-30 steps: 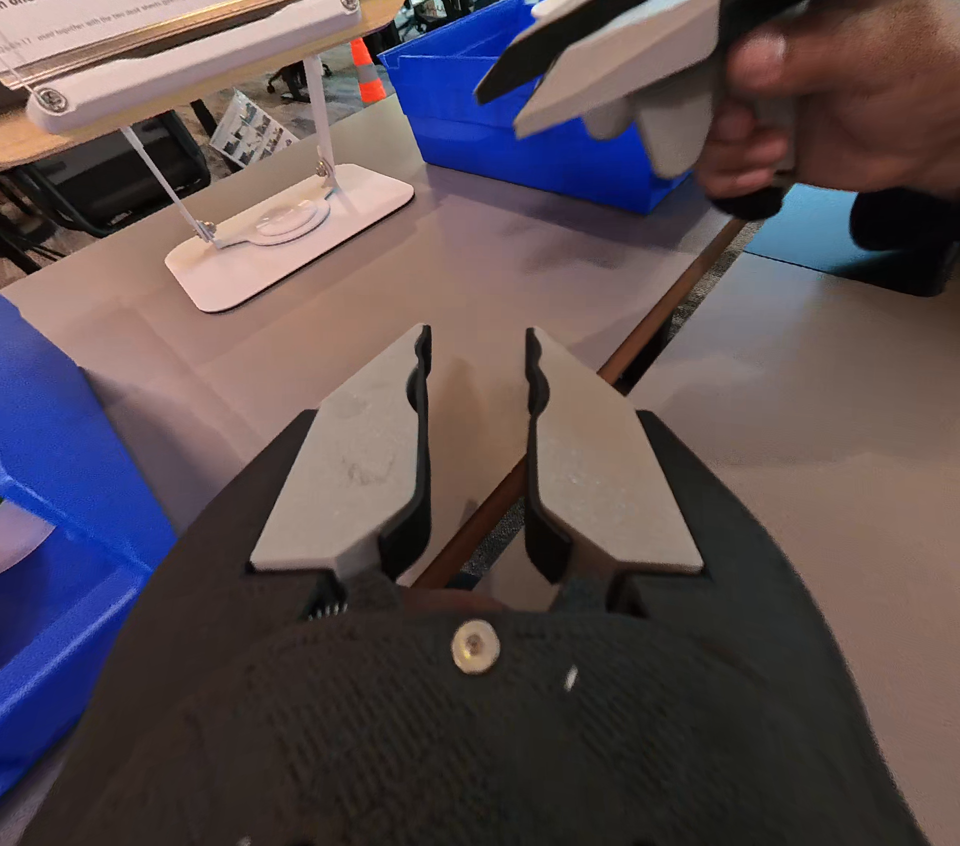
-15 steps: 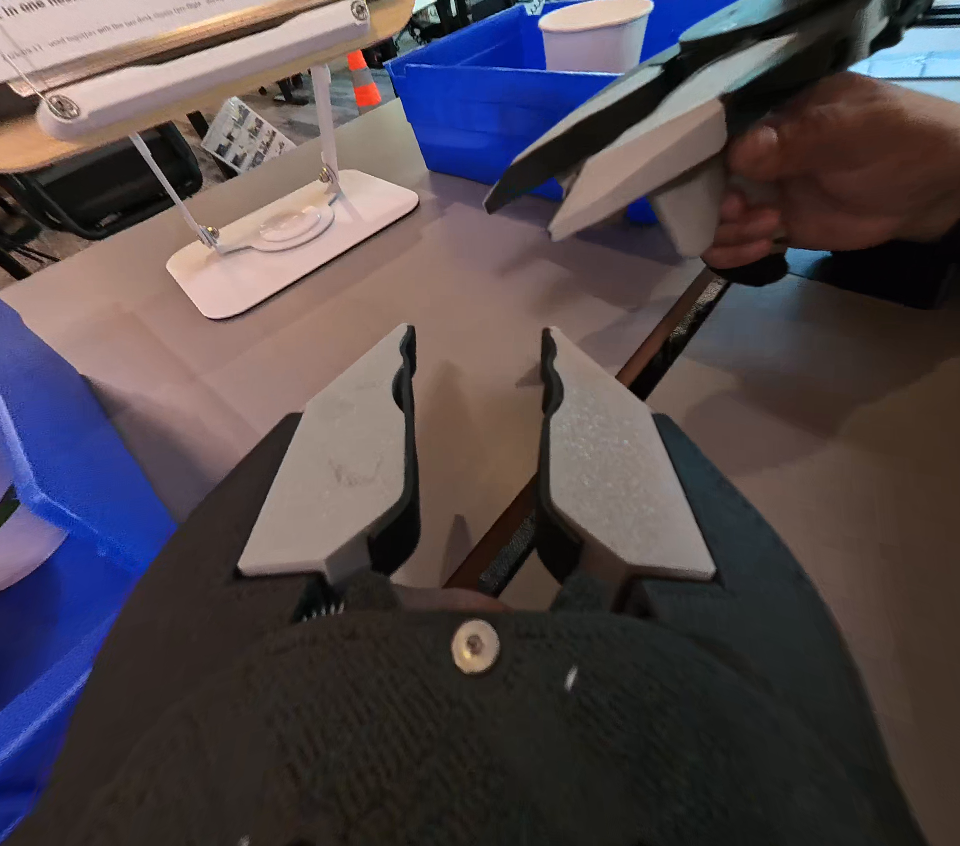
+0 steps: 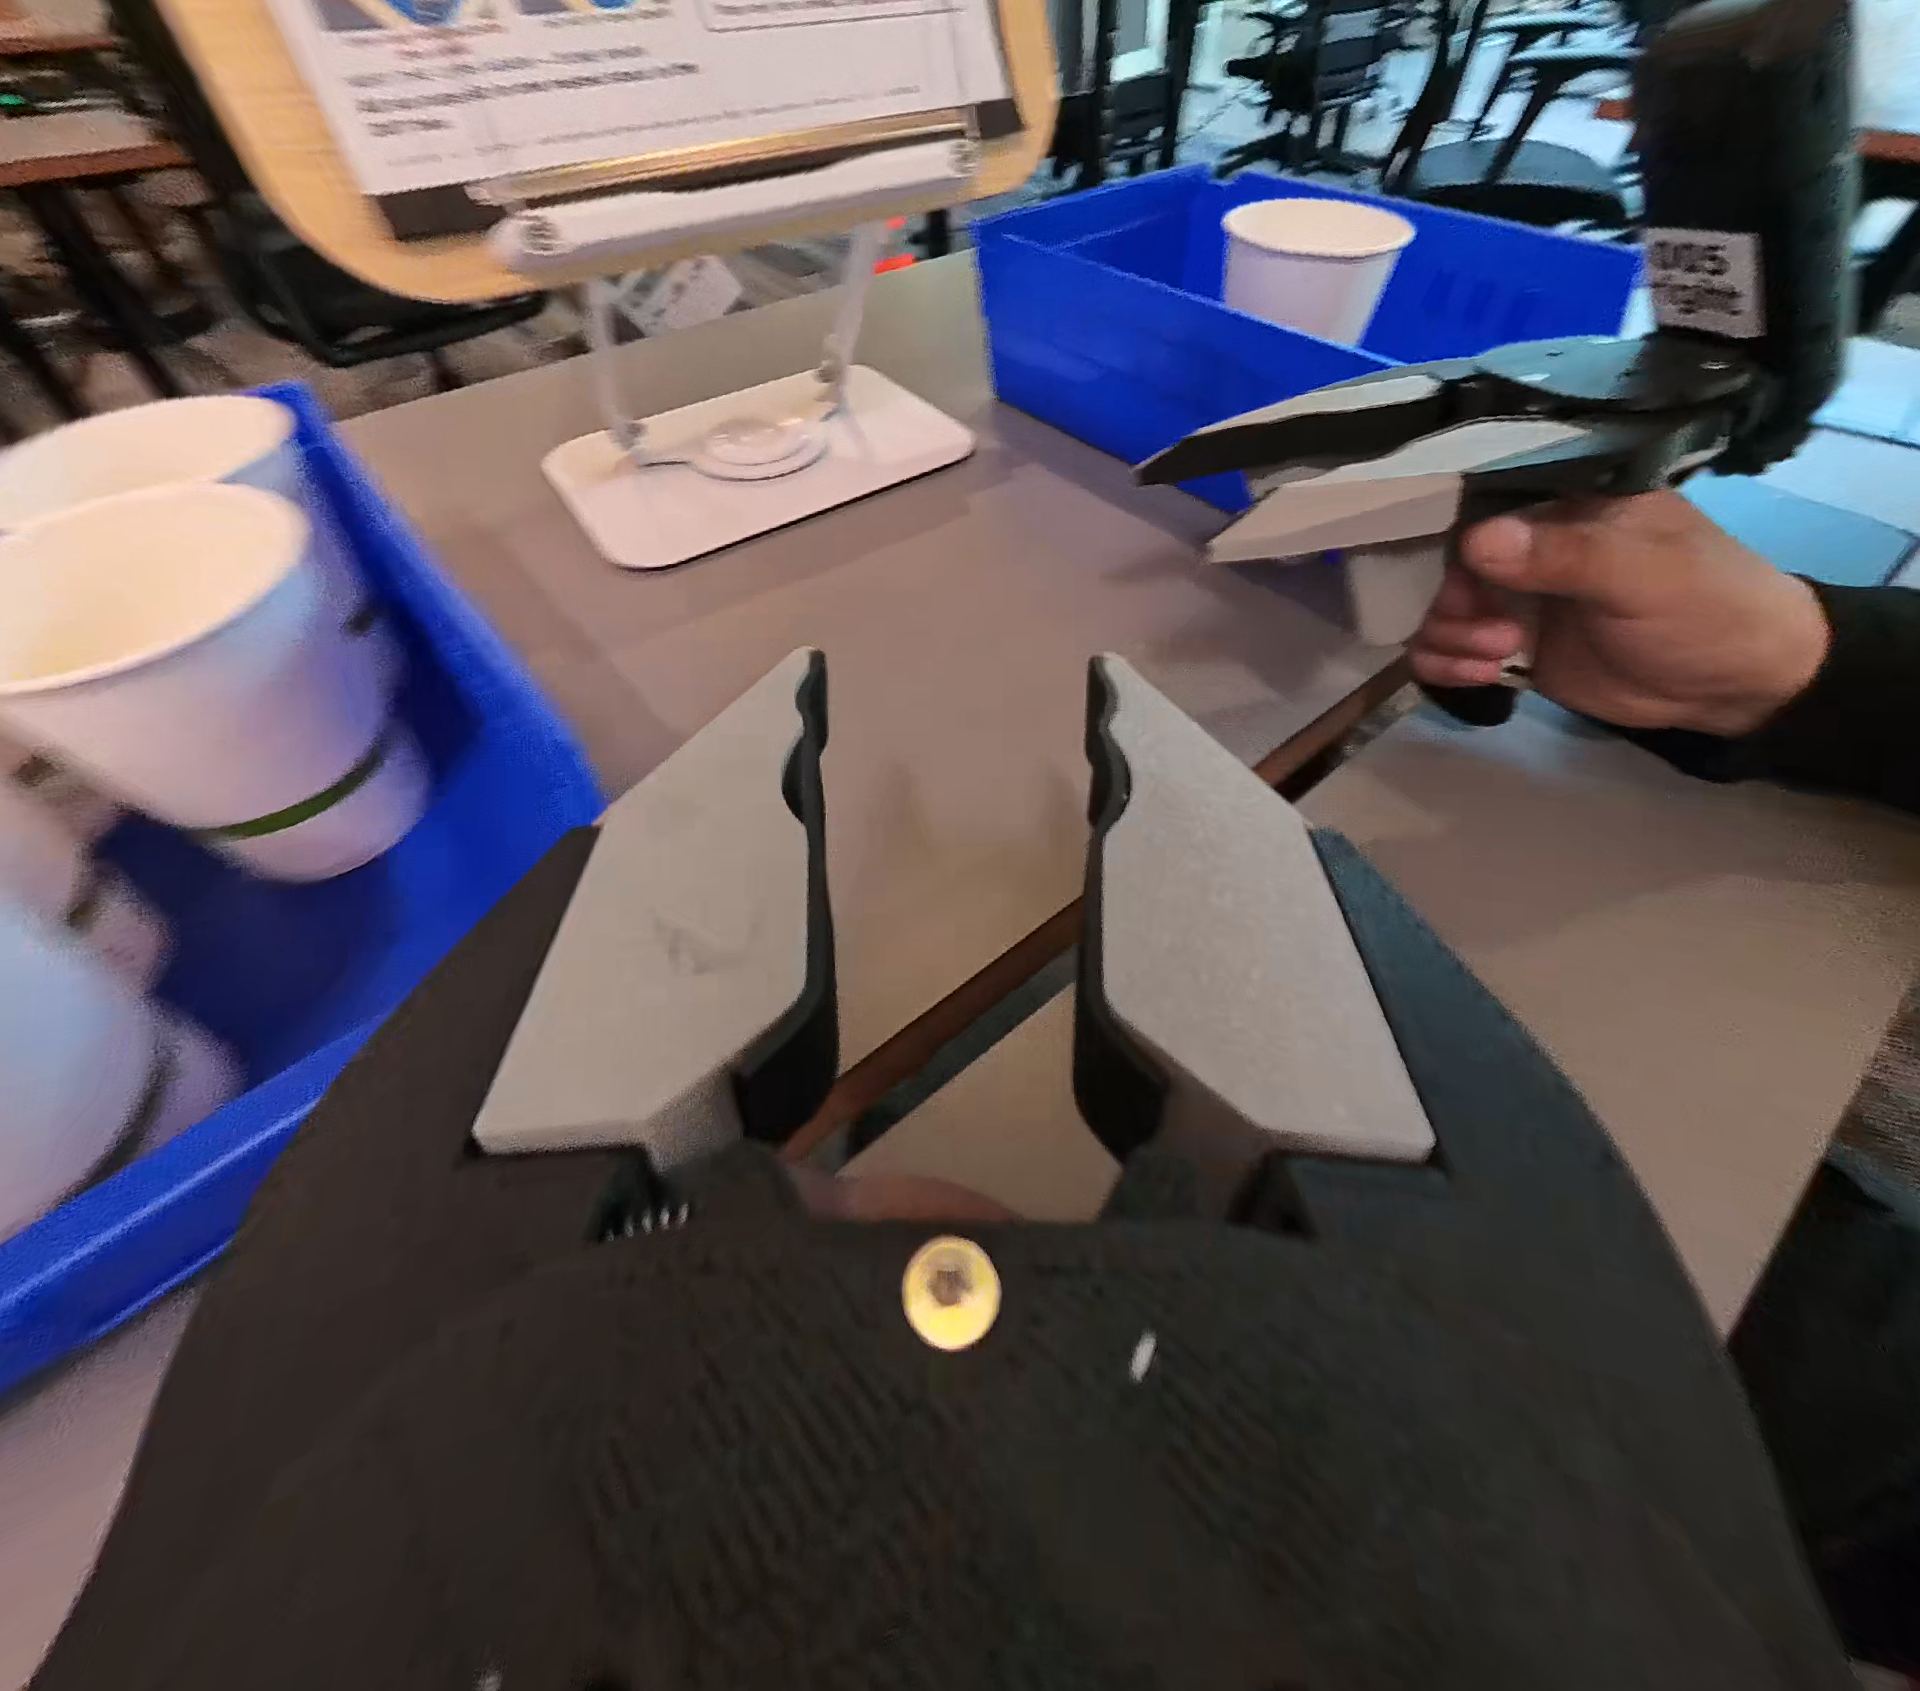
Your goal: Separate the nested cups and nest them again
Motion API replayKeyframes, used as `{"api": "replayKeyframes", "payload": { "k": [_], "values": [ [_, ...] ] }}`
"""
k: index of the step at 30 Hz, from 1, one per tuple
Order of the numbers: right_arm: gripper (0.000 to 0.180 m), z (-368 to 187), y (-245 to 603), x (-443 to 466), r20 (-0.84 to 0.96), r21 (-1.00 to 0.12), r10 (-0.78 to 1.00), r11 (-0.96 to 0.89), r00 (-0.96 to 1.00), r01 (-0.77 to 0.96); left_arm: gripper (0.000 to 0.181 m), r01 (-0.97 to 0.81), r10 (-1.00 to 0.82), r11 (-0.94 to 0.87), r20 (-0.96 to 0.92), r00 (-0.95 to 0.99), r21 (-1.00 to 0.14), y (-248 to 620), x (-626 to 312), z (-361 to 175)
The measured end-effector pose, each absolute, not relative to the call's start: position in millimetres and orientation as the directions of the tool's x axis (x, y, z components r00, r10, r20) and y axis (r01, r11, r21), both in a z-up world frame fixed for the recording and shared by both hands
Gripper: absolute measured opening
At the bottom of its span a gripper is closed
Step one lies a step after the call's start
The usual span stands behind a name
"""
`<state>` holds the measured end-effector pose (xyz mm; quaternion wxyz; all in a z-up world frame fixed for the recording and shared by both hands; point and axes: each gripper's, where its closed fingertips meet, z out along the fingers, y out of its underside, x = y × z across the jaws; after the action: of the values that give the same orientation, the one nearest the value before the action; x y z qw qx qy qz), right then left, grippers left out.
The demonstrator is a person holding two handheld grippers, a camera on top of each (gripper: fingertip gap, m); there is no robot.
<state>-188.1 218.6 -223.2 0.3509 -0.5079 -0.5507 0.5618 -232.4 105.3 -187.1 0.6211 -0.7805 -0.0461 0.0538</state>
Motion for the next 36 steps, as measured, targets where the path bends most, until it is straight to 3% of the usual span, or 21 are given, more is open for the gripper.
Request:
{"api": "replayKeyframes", "payload": {
  "k": [8, 12, 23, 26, 27, 29, 36],
  "values": [
    [0.061, -224.4, 223.7, -190.4, -0.105, -0.986, 0.973, -0.076, -0.204, 0.148, 0.054, -0.026, 0.426, -0.390, -0.205, 0.881, -0.920, 11.8, -324.8, -152.7],
    [0.060, -224.1, 233.6, -190.3, -0.130, -0.984, 0.975, -0.104, -0.180, 0.144, 0.054, -0.026, 0.459, -0.473, -0.272, 0.846, -0.881, -2.0, -350.6, -154.9],
    [0.059, -231.3, 241.2, -189.9, -0.134, -0.980, 0.977, -0.105, -0.168, 0.168, 0.047, 0.063, 0.382, -0.738, -0.339, 0.860, -0.672, 28.7, -408.0, -224.0],
    [0.058, -230.7, 240.4, -189.6, -0.112, -0.982, 0.979, -0.083, -0.168, 0.167, 0.023, 0.113, 0.405, -0.774, -0.350, 0.845, -0.623, 25.2, -424.2, -239.9],
    [0.058, -229.8, 241.0, -189.5, -0.106, -0.983, 0.980, -0.078, -0.167, 0.164, 0.006, 0.099, 0.391, -0.775, -0.350, 0.851, -0.624, 26.6, -424.5, -240.0],
    [0.057, -227.0, 242.7, -188.6, -0.099, -0.985, 0.982, -0.074, -0.163, 0.155, 0.000, 0.107, 0.370, -0.779, -0.316, 0.874, -0.617, 28.8, -419.0, -242.6],
    [0.057, -218.7, 248.6, -186.1, -0.130, -0.985, 0.976, -0.108, -0.175, 0.131, 0.000, -0.227, 0.083, -0.843, -0.535, 0.841, -0.488, 37.0, -384.7, -213.5]
  ]
}}
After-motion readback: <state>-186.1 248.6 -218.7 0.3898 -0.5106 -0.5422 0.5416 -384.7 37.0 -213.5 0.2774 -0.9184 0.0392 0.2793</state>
